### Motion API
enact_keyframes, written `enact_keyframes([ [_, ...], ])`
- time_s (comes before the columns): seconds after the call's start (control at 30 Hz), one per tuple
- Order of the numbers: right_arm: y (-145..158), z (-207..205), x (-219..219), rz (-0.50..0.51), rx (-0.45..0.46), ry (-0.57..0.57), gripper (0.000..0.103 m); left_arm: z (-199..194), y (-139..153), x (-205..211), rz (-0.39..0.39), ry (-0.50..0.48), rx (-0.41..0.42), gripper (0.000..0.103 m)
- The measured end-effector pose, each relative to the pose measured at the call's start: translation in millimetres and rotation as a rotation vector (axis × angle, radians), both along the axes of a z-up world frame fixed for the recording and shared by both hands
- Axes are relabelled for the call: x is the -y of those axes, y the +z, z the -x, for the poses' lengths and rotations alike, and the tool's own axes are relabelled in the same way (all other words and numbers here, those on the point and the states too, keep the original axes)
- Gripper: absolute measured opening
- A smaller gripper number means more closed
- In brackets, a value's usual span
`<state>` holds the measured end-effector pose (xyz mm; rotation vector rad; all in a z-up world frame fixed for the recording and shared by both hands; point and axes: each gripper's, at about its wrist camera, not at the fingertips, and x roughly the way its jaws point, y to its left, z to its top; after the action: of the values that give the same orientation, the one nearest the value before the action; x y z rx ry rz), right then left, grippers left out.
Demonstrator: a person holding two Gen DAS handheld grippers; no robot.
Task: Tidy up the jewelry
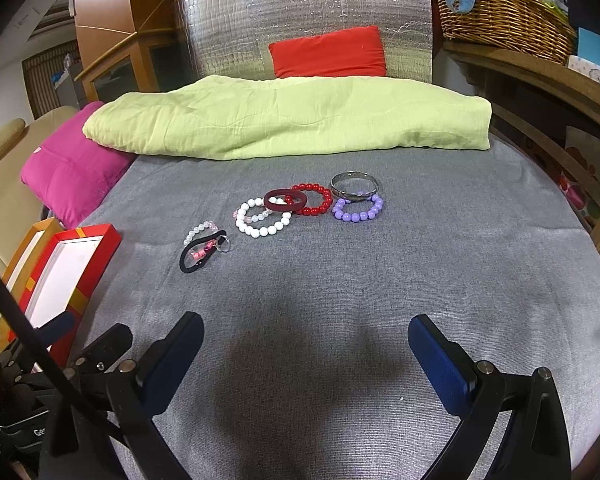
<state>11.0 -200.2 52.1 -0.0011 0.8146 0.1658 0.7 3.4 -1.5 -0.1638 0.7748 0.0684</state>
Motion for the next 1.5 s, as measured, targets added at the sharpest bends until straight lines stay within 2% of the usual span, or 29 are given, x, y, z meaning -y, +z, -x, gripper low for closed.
enact_keyframes([
  [1.33, 1, 1, 2, -0.001, 0.001, -0.006, 0.103, 0, -1, -6, -0.017, 0.044, -0.007, 0.103],
  [1.5, -2, -5, 11, -0.066, -0.054, 0.006, 0.103, 0, -1, -10, -0.006, 0.054, -0.012, 0.103],
])
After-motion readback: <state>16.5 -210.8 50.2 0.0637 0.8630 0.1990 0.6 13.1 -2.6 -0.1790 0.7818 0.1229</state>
